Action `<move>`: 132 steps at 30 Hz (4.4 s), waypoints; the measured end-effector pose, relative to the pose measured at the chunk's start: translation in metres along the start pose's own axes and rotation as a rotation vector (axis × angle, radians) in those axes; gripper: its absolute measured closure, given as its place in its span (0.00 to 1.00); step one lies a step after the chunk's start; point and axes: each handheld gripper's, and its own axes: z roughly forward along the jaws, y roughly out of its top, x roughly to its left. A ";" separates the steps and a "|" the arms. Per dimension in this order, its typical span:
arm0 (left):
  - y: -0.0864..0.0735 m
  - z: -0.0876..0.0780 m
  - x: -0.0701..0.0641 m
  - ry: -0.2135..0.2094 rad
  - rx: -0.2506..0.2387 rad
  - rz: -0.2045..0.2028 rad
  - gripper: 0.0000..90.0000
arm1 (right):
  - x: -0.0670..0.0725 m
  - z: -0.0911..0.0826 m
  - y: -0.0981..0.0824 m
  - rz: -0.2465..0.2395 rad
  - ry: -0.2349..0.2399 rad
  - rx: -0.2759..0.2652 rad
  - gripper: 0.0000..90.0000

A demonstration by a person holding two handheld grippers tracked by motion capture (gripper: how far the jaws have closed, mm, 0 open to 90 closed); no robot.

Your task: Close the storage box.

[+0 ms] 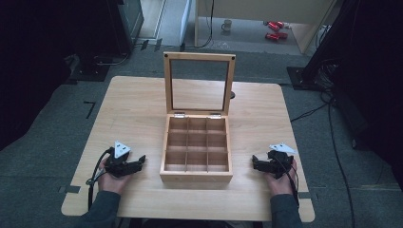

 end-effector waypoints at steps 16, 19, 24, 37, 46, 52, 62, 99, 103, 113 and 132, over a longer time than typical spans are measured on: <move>0.001 -0.006 0.000 0.013 0.018 -0.029 0.44 | 0.009 -0.003 0.000 0.004 -0.003 -0.016 0.13; 0.005 -0.013 0.000 -0.002 -0.004 -0.033 0.45 | 0.012 -0.004 0.002 -0.020 0.020 -0.002 0.18; 0.015 -0.022 -0.003 -0.042 -0.043 0.002 0.45 | 0.018 -0.011 0.004 -0.067 0.059 0.006 0.29; 0.030 -0.033 -0.001 -0.092 -0.090 0.006 0.45 | 0.042 -0.054 0.036 -0.136 0.168 -0.123 0.45; 0.047 -0.041 0.001 -0.096 -0.128 0.020 0.45 | 0.040 -0.064 0.058 -0.117 0.185 -0.176 0.46; 0.061 -0.047 0.001 -0.099 -0.151 0.032 0.44 | 0.043 -0.065 0.068 -0.145 0.196 -0.167 0.43; 0.082 -0.051 0.003 -0.106 -0.165 0.037 0.45 | 0.046 -0.071 0.088 -0.169 0.246 -0.186 0.48; 0.154 -0.046 0.009 -0.119 -0.219 0.061 0.49 | 0.047 -0.059 0.143 -0.168 0.300 -0.257 0.54; 0.159 -0.042 0.009 -0.123 -0.222 0.063 0.49 | 0.048 -0.055 0.147 -0.172 0.301 -0.256 0.56; 0.173 -0.032 0.007 -0.125 -0.217 0.073 0.49 | 0.052 -0.045 0.159 -0.181 0.303 -0.261 0.58; 0.202 -0.006 0.002 -0.130 -0.189 0.085 0.49 | 0.062 -0.026 0.189 -0.207 0.313 -0.271 0.59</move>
